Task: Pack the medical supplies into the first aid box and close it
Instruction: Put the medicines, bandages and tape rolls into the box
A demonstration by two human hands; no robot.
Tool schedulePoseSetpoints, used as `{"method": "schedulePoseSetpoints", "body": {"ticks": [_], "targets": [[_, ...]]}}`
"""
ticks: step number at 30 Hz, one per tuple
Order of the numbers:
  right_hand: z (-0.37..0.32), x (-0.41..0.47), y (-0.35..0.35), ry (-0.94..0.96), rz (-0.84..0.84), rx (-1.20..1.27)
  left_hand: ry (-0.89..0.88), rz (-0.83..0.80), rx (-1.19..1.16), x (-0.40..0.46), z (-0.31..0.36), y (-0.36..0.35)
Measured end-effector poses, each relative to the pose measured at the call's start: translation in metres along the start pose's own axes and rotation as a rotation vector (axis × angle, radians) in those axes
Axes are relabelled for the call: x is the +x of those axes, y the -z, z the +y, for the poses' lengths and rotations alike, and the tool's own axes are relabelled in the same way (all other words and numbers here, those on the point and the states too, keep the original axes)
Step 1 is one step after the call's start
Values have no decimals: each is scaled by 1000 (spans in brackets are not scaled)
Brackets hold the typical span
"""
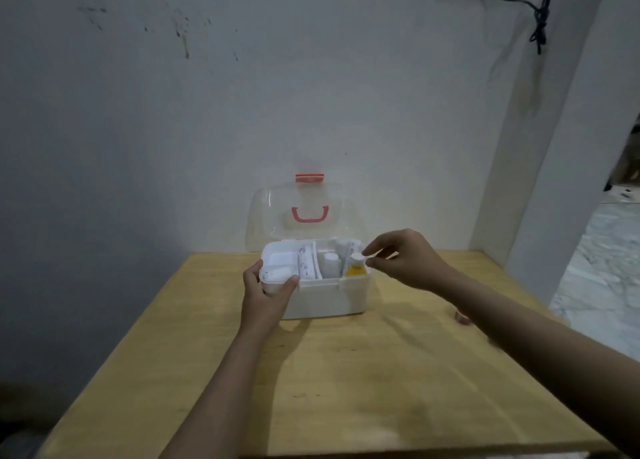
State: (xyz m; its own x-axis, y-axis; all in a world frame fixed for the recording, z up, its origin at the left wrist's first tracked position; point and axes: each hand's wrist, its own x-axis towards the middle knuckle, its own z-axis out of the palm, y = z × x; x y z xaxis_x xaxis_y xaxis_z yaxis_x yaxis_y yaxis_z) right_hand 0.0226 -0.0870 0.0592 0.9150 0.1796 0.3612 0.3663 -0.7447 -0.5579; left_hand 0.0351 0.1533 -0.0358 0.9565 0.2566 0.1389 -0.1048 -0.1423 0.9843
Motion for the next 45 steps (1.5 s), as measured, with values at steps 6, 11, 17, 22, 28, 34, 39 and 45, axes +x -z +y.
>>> {"method": "schedulePoseSetpoints", "body": {"ticks": [6,11,17,22,28,34,39,45], "targets": [[85,-77,46,-162,39,-114,-1,33,2,0,-2,-3],[143,-127,56,-378,100,-196,-10,43,-8,0,-5,-6],[171,-140,35,-521,107,-198,-11,51,-2,-1,-4,-9],[172,-129,26,-467,124,-161,-9,49,-16,-4,-3,-9],[169,-112,20,-401,47,-199,-13,50,-7,-5,-2,-10],[169,-104,16,-385,63,-281,-3,53,-4,-5,-1,-10],[156,-101,15,-321,90,-291,-2,52,-5,-4,-2,-9],[96,-73,23,-157,140,-208,-2,46,-2,-4,-2,-9]]}}
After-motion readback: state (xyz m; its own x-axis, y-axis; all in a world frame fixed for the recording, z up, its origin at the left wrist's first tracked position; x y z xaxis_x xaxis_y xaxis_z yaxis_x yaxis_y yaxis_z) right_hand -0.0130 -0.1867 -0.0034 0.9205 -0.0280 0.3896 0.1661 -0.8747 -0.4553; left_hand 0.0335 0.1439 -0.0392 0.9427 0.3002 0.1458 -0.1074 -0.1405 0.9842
